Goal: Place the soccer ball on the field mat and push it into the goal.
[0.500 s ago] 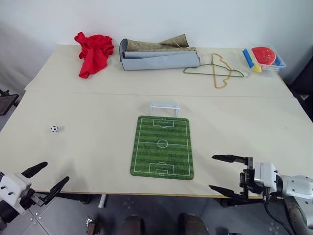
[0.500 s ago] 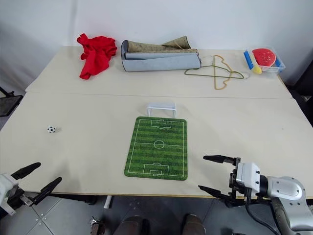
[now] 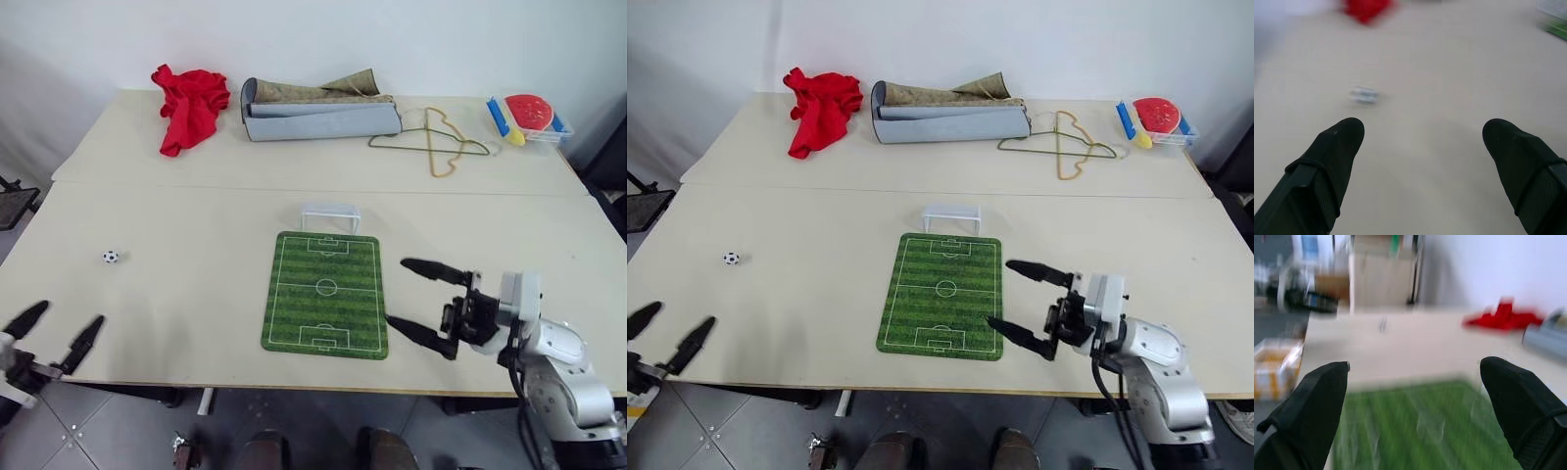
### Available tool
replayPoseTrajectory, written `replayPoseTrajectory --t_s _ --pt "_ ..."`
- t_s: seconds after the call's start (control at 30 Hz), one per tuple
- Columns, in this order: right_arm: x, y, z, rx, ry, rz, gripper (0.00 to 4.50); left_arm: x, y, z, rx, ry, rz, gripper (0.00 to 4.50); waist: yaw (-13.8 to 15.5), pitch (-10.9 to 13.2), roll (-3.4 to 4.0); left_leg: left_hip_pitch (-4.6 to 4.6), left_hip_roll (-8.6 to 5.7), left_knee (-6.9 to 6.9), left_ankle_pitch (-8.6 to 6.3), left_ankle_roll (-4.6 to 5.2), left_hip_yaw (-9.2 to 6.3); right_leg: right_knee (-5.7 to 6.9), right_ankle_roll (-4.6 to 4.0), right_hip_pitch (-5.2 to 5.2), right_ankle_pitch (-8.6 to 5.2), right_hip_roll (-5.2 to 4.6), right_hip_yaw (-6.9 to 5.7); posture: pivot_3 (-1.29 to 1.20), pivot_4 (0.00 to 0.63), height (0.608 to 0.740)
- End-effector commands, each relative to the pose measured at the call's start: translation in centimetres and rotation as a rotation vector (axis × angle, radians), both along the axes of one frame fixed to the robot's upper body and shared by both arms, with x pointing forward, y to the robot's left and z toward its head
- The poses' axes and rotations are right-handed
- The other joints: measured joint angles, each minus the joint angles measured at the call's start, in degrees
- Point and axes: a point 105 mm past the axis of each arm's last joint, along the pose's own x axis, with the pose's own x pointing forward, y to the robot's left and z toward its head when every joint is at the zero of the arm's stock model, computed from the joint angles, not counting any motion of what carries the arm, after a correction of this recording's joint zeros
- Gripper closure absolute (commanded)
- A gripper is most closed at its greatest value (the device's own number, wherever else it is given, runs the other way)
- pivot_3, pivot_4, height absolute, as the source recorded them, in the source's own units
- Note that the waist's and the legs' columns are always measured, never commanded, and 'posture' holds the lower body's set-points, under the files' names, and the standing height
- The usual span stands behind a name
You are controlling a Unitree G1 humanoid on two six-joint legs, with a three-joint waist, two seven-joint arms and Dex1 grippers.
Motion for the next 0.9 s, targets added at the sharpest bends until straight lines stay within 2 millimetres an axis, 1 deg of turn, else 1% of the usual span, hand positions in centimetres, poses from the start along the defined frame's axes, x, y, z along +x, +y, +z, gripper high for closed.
replayPoseTrajectory --t_s 0.03,0.1,0.2,0.3,0.43,0.57,0.63,0.7,0.8,0.9 --pt "-0.1 0.2 1.2 0.064 -0.038 -0.005 0.0 -1.0 2.0 -0.5 -0.052 -0.041 0.138 0.04 0.1 0.0 -0.08 -0.01 -0.03 0.02 -0.04 0.04 0.01 0.0 0.0 0.0 0.0 -0.01 0.01 0.0 0.15 0.74" --pt "-0.3 0.3 1.0 0.056 -0.069 0.002 0.0 -1.1 2.5 -0.8 -0.083 -0.063 0.185 0.04 0.1 -0.1 -0.14 -0.03 -0.07 0.03 -0.1 0.09 0.03 -0.02 0.0 -0.02 0.0 -0.02 0.01 0.0 0.15 0.74" --pt "-0.5 0.3 0.4 -0.008 -0.147 0.024 0.0 -0.5 1.9 -1.2 -0.128 -0.099 0.217 0.04 0.1 -0.1 -0.19 -0.02 -0.08 0.04 -0.11 0.1 0.04 -0.05 0.0 0.02 0.0 -0.03 0.01 0.0 0.15 0.74" --pt "-0.4 0.0 0.0 -0.043 -0.182 0.025 0.0 0.4 1.3 -0.7 -0.152 -0.122 0.201 0.04 -0.1 -0.1 -0.23 -0.01 -0.05 0.11 -0.11 0.1 0.06 0.0 0.01 0.03 0.0 -0.01 0.01 0.0 0.15 0.74" --pt "-0.3 -0.7 -0.7 -0.071 -0.166 0.025 0.0 3.3 1.0 1.5 -0.171 -0.173 0.18 0.04 0.1 -0.1 -0.23 -0.03 -0.02 0.33 -0.1 0.07 0.01 0.12 0.01 0.04 0.0 0.0 0.01 0.0 0.15 0.74" --pt "-0.2 -0.7 -1.0 -0.077 -0.153 0.03 0.0 6.8 1.2 2.5 -0.161 -0.136 0.157 0.04 0.0 -0.1 -0.24 -0.02 -0.03 0.56 -0.11 0.07 0.02 0.23 0.02 0.09 0.01 0.0 0.04 0.0 0.15 0.74" --pt "-0.2 -0.6 -1.1 -0.076 -0.15 0.033 0.0 8.3 0.8 2.4 -0.172 -0.093 0.124 0.04 -0.1 -0.1 -0.23 -0.01 -0.03 0.62 -0.11 0.07 0.03 0.3 0.02 0.08 0.01 0.01 0.07 0.0 0.15 0.74" --pt "-0.3 -0.5 -1.1 -0.073 -0.148 0.039 0.0 9.7 1.3 1.8 -0.163 -0.047 0.15 0.04 -0.4 -0.1 -0.23 -0.01 -0.04 0.62 -0.12 0.06 0.06 0.31 0.02 0.05 0.01 0.01 0.12 0.0 0.15 0.74" --pt "-0.4 -0.3 -1.1 -0.071 -0.146 0.041 0.0 10.8 1.9 1.3 -0.166 -0.009 0.187 0.04 -0.8 -0.1 -0.23 -0.04 0.02 0.6 -0.12 0.03 0.08 0.34 0.02 -0.03 0.01 0.09 0.13 0.0 0.15 0.74" --pt "-0.5 0.0 -1.1 -0.063 -0.142 0.042 0.0 12.4 2.3 0.6 -0.176 0.029 0.202 0.04 -1.1 -0.1 -0.24 -0.04 0.04 0.6 -0.13 0.0 0.09 0.34 0.02 -0.02 0.01 0.11 0.13 0.0 0.15 0.74"
